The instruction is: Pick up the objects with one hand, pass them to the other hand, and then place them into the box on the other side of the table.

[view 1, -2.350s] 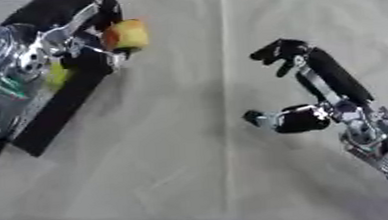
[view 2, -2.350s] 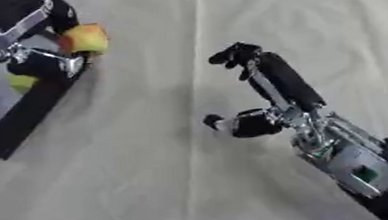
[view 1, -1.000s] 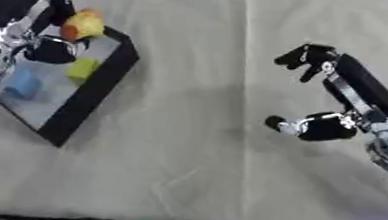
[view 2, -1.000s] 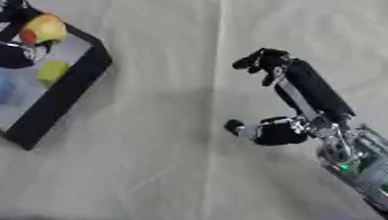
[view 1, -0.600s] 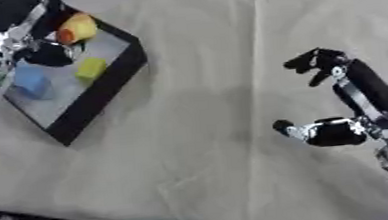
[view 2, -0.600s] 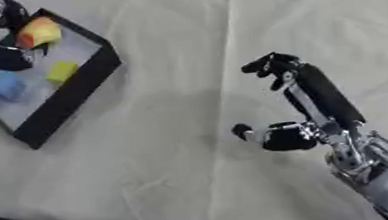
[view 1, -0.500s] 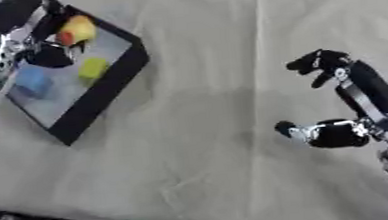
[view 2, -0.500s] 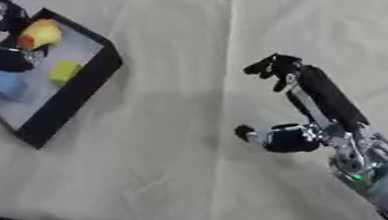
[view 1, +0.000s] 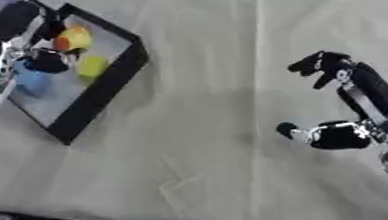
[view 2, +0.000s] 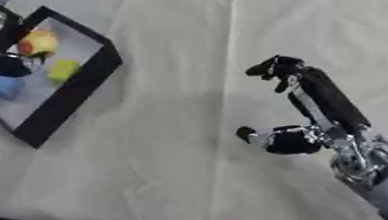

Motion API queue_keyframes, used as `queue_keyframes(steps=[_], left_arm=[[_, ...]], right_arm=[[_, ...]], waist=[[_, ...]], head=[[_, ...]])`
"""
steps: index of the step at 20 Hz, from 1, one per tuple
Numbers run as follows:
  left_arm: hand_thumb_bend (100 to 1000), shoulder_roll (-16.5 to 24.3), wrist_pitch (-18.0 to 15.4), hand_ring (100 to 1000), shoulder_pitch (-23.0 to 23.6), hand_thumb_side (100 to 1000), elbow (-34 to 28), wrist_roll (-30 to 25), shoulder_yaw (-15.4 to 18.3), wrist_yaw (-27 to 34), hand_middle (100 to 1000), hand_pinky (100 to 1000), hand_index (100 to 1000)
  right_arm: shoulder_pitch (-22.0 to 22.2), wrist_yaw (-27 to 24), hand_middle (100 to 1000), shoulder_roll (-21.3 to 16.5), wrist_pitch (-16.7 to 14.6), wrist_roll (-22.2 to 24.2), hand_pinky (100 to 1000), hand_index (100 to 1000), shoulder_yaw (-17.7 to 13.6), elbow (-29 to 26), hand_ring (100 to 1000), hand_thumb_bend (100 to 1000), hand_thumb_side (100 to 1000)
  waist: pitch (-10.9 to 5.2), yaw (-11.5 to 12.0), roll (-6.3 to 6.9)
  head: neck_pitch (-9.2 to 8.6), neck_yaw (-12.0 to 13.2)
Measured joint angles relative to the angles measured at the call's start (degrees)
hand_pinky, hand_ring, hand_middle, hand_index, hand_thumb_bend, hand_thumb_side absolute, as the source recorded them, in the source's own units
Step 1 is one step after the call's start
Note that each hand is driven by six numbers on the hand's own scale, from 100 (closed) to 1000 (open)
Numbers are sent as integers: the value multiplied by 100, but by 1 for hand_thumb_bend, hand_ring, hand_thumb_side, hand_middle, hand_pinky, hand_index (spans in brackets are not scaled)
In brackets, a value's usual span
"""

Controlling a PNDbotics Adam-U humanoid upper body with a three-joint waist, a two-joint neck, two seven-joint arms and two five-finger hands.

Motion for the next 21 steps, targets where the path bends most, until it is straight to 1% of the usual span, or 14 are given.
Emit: queue_keyframes(steps=[1,2,5,10,11,12,13,14,15,16,17,19,20,21], left_arm=[[641,0,0,752,0,669,37,35,9,-63,690,787,798],[664,0,9,766,0,716,68,73,24,-134,708,796,810],[664,0,88,774,0,783,109,220,64,-307,719,804,823],[658,-1,265,755,47,759,91,491,170,-244,698,794,823],[616,-1,291,738,65,745,76,537,177,-199,681,791,815],[610,-1,313,737,86,742,46,587,192,-141,679,791,814],[509,-1,335,714,110,694,7,639,205,-67,662,796,807],[509,0,359,714,133,694,-48,692,220,27,662,796,807],[361,1,385,685,162,622,-117,749,242,129,649,802,788],[336,4,422,683,198,610,-214,816,281,256,650,804,785],[245,8,466,671,246,577,-331,893,332,415,646,811,776],[117,26,568,650,372,589,-643,1100,471,818,630,828,769],[106,54,608,648,456,592,-826,1236,563,1078,629,830,769],[100,75,630,644,535,616,-1019,1390,657,1360,623,847,770]], right_arm=[[1,1,702,0,0,0,575,778,0,0,725,645,118],[2,2,702,0,-1,0,574,777,0,0,724,644,118],[3,15,701,0,-7,-6,575,777,1,0,724,646,114],[39,37,701,0,-54,-51,575,776,-1,0,724,646,112],[51,39,700,0,-64,-61,574,776,-2,0,723,645,111],[52,39,700,0,-76,-73,574,776,-5,0,723,645,111],[53,39,700,0,-88,-85,574,776,-14,0,723,643,110],[54,39,700,-1,-103,-100,574,776,-23,0,723,643,110],[57,39,700,-1,-119,-116,574,776,-36,0,724,639,109],[64,40,701,-1,-139,-134,574,776,-39,0,724,637,109],[86,41,701,-2,-164,-158,574,775,-49,0,724,620,113],[134,42,700,-4,-244,-242,572,773,-105,0,724,536,140],[166,41,699,-7,-299,-313,572,773,-147,0,724,524,145],[199,38,692,-13,-355,-404,570,772,-201,0,725,465,147]], waist=[[0,0,0],[0,0,0],[0,0,0],[0,-13,0],[0,-16,0],[0,-20,0],[0,-28,0],[0,-39,0],[0,-43,0],[0,-44,0],[0,-45,0],[0,-59,0],[0,-76,-1],[0,-88,-10]], head=[[0,-2],[0,-5],[1,-37],[8,-177],[8,-198],[9,-227],[10,-253],[10,-285],[11,-312],[11,-338],[12,-361],[14,-420],[22,-460],[32,-508]])
